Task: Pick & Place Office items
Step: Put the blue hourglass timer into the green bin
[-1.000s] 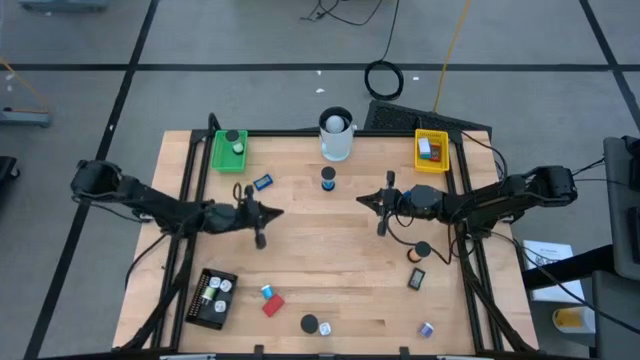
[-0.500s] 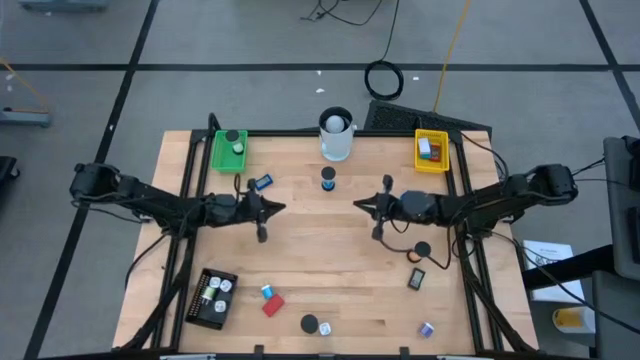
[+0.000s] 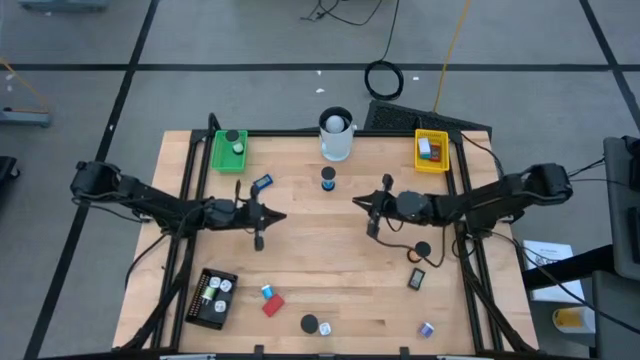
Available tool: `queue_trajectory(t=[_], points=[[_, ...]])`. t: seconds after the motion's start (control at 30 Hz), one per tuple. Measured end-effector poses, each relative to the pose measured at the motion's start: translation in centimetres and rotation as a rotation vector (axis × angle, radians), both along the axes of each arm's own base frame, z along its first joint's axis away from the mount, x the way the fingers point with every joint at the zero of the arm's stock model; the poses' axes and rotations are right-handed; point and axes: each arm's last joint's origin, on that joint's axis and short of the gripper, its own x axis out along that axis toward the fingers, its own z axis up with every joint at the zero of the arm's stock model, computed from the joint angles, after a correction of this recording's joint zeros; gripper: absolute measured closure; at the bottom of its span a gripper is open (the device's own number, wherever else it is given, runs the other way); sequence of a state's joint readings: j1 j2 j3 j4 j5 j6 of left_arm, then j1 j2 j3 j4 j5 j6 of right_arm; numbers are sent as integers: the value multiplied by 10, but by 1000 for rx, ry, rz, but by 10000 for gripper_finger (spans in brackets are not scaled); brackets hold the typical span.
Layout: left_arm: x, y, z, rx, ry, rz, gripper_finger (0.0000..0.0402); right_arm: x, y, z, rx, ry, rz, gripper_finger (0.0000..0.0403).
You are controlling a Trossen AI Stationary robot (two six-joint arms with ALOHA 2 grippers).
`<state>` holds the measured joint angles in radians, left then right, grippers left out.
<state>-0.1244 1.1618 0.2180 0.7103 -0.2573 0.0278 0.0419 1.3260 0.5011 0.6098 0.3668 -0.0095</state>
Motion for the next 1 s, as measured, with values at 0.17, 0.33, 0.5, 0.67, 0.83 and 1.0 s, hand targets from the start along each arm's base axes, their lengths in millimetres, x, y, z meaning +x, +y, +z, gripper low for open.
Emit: queue_trajectory(t=[0.17,0.33,0.5,0.67,0.83,1.0], points=[[4,8,-2,15,-15,41,385,9,-13,-16,2,14,-49,349],[10,13,-11,20,-1,67,385,14,-27,-19,44,-54,-119,295],[14,18,-22,23,39,89,385,14,-39,-18,76,-100,-174,231],[18,18,-25,38,16,87,385,23,-45,-9,111,-92,-206,171],[18,18,-27,44,28,86,385,35,-52,3,100,-11,-262,123],[18,18,-27,46,33,84,385,43,-61,15,123,2,-305,88]])
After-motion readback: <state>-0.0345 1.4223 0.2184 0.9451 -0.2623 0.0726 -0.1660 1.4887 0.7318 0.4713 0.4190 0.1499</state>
